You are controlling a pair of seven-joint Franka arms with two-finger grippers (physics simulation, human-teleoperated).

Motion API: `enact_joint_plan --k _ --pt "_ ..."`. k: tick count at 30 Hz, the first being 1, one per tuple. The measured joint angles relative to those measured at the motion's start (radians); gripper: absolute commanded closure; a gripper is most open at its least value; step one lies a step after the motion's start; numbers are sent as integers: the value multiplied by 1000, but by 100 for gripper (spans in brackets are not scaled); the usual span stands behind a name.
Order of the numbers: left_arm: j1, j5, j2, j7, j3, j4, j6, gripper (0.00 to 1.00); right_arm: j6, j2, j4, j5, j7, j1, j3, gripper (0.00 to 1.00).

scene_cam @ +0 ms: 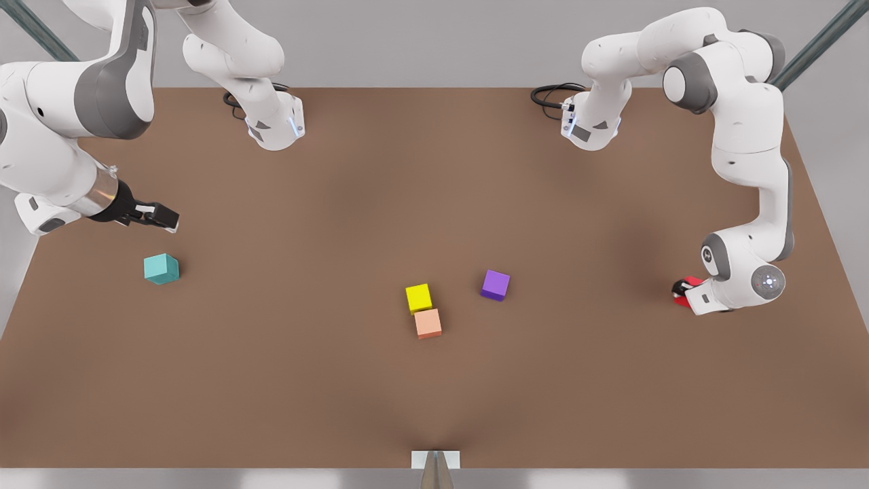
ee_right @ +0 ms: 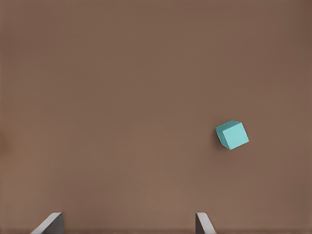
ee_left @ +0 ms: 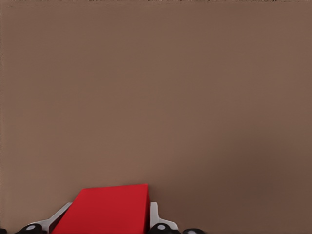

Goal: Pick up red wooden cube and pass to hand red wooden cube and place in blue wooden cube

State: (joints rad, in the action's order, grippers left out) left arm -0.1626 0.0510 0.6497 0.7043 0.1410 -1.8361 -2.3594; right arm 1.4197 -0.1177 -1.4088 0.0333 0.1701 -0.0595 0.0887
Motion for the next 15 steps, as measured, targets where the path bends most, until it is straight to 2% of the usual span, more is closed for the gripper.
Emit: enact_joint_plan --k 3,8,9,12,15 --pt "6 2 -26 -8 -25 4 -1 32 -2 0 -1 -1 0 1 0 0" --pt "27 -127 -46 -98 -202 111 99 32 -5 0 -3 -15 0 -1 -1 0" --pt "29 -192 -46 -126 -260 192 152 32 -5 1 -9 -29 0 -2 -1 0" --pt "35 -366 45 -242 -543 463 301 32 -1 -12 -7 -91 -11 -4 -9 0" --pt "50 -465 184 -353 -753 609 323 32 5 -94 56 -208 -50 -54 -13 0"
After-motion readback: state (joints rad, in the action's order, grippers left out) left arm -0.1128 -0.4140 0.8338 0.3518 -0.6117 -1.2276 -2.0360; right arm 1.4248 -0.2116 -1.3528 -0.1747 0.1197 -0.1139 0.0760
